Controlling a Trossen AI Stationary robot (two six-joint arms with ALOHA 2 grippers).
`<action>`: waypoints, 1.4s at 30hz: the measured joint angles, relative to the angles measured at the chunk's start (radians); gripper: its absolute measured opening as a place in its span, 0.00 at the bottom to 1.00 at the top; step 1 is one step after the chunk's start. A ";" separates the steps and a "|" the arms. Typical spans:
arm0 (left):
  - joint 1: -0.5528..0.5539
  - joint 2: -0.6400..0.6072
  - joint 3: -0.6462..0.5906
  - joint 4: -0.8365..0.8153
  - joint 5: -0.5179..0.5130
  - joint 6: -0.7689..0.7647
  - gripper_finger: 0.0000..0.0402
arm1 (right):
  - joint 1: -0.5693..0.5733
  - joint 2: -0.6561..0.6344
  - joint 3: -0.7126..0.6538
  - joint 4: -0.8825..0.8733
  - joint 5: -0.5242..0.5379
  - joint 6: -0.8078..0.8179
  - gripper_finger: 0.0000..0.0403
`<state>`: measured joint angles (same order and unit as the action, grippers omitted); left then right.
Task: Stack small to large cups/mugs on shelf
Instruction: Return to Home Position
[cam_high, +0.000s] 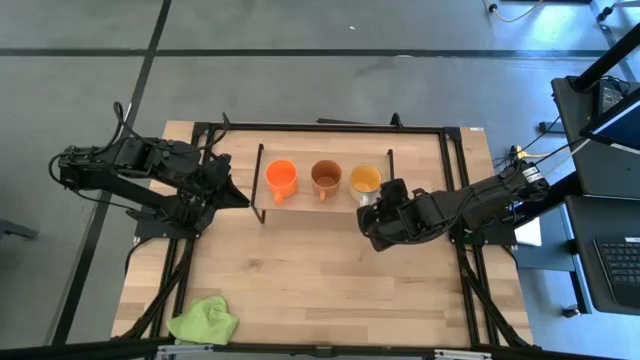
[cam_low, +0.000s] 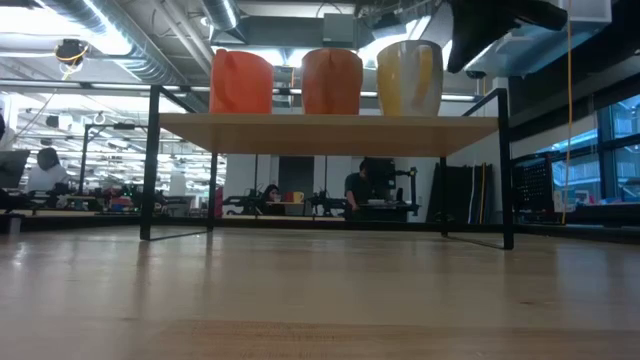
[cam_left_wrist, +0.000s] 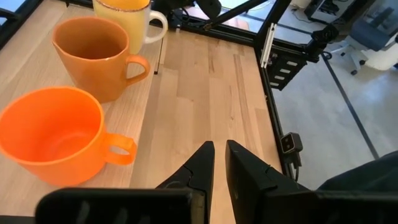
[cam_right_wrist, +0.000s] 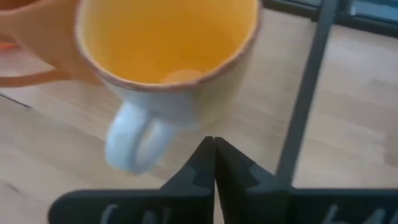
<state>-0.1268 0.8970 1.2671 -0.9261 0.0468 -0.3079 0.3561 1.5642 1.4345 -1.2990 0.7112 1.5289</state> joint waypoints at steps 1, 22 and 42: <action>0.000 0.000 0.000 0.000 0.000 -0.001 0.09 | 0.000 0.000 0.000 -0.014 -0.001 0.006 0.02; 0.000 0.002 0.000 0.041 0.000 -0.004 0.09 | 0.003 -0.090 0.372 -0.165 0.131 -0.312 0.09; -0.006 -0.078 0.001 0.398 0.129 -0.125 0.09 | 0.042 -0.090 0.920 0.128 -0.239 -0.954 0.09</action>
<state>-0.1328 0.8194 1.2678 -0.5277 0.1760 -0.4332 0.3985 1.4737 2.3550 -1.1710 0.4727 0.5754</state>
